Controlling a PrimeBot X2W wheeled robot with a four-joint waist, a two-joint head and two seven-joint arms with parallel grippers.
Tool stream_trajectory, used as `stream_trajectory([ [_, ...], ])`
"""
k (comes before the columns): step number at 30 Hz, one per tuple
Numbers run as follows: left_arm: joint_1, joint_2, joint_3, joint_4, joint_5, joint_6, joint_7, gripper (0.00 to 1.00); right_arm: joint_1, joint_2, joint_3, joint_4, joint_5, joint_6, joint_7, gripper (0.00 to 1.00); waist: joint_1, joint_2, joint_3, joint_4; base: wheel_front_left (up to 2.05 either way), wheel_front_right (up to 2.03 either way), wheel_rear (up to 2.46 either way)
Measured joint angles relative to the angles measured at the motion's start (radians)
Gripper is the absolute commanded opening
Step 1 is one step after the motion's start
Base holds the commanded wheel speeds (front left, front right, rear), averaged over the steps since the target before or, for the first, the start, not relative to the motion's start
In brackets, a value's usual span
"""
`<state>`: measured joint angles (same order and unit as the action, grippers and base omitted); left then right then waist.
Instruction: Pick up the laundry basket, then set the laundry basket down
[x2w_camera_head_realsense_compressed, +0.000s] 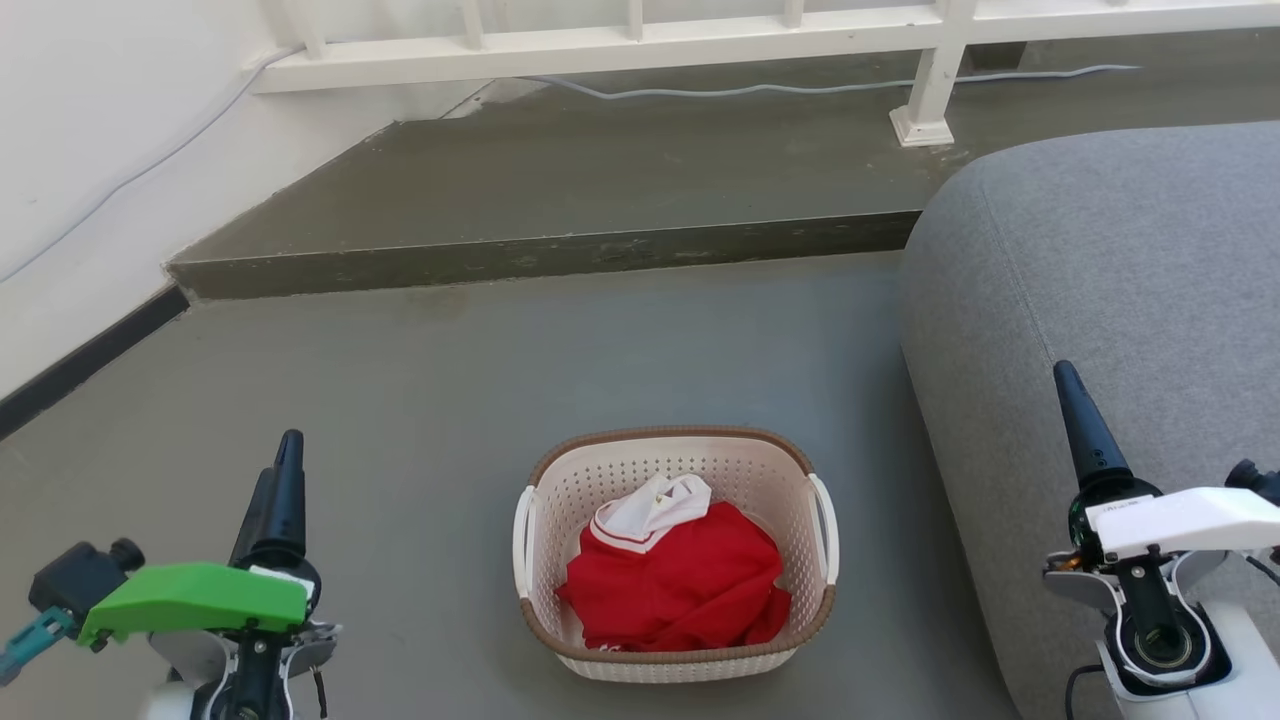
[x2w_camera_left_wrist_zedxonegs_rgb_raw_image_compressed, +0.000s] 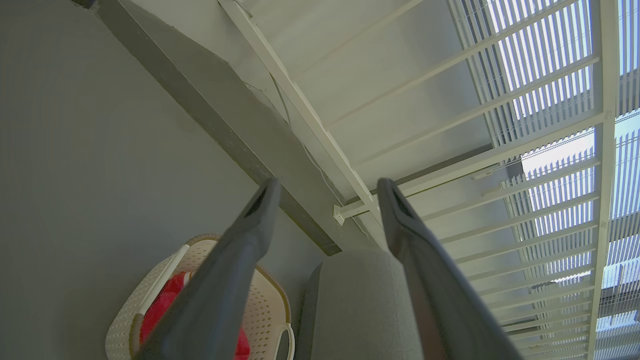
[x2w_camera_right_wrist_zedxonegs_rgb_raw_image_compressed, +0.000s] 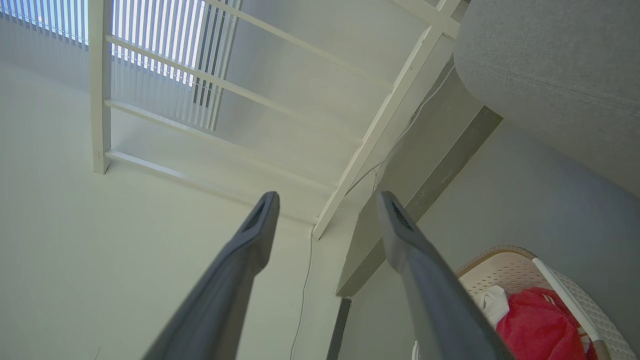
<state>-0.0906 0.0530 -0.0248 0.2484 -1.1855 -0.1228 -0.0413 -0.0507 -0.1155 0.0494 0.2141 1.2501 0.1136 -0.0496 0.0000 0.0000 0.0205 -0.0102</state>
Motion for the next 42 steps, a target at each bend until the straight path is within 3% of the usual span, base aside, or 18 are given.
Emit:
stream_trajectory([
  [24,-0.013,0.002,-0.075,-0.014,0.430,0.031,-0.088,1.00,-0.024,-0.033,0.062,-0.010,-0.398,0.000,-0.083,1.00,0.0000,0.0000,-0.007,-0.009,0.00,0.00,0.00],
  [42,-0.026,-0.003,-0.105,-0.036,0.676,0.036,-0.149,1.00,-0.025,-0.029,0.090,-0.023,-0.650,0.000,-0.144,1.00,0.0000,0.0000,-0.004,-0.015,0.00,0.00,0.00],
])
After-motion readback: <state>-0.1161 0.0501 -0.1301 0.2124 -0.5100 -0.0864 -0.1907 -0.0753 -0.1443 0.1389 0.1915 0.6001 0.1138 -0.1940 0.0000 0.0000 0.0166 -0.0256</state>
